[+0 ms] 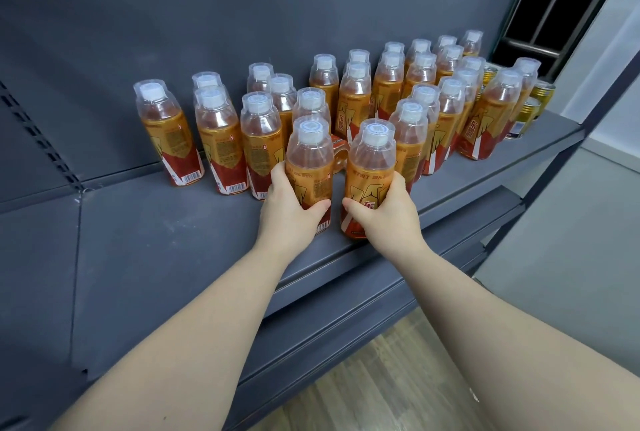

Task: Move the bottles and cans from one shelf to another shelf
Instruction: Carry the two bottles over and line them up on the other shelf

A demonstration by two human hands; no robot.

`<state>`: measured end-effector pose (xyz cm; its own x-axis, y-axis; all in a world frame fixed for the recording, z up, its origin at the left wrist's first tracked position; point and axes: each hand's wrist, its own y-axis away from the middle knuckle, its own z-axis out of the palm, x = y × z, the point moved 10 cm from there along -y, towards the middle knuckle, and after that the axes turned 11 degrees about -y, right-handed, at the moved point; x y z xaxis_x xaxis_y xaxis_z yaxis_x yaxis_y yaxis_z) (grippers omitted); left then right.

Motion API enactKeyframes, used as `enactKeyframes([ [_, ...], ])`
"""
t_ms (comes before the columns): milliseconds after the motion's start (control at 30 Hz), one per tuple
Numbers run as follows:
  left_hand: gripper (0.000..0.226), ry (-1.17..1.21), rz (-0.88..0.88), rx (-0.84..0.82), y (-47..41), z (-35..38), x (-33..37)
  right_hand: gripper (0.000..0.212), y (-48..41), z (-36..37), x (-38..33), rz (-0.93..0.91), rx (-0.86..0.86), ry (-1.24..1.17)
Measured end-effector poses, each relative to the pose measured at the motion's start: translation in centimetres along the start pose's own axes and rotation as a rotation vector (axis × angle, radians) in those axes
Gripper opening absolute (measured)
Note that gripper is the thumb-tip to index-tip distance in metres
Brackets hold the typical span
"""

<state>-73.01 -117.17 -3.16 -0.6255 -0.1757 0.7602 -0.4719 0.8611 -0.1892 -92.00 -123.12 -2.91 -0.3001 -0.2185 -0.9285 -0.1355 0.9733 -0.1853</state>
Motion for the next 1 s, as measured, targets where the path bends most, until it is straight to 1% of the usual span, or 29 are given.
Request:
enactKeyframes([
  [133,0.087,0.011,-0.022,0.013,1.0,-1.4,-0.6,0.060,1.2,0.5,-1.0,-0.026,-0.028,-0.007],
  [367,0.086,0.011,-0.045,0.026,4.2,-3.9,-0.9,0.060,3.9,1.9,-2.7,-0.061,-0.080,-0.060],
  [533,0.085,-0.024,-0.105,0.086,8.0,-5.9,-1.3,0.062,6.4,2.3,-2.9,-0.068,-0.152,-0.084],
  [700,0.081,-0.019,-0.195,0.175,13.1,-7.4,-2.2,0.060,9.4,2.7,-3.0,-0.076,-0.265,-0.082],
  [1000,0.077,-0.107,-0.289,0.254,22.3,-10.0,-4.0,0.055,15.9,5.0,-3.4,-0.085,-0.473,-0.124],
])
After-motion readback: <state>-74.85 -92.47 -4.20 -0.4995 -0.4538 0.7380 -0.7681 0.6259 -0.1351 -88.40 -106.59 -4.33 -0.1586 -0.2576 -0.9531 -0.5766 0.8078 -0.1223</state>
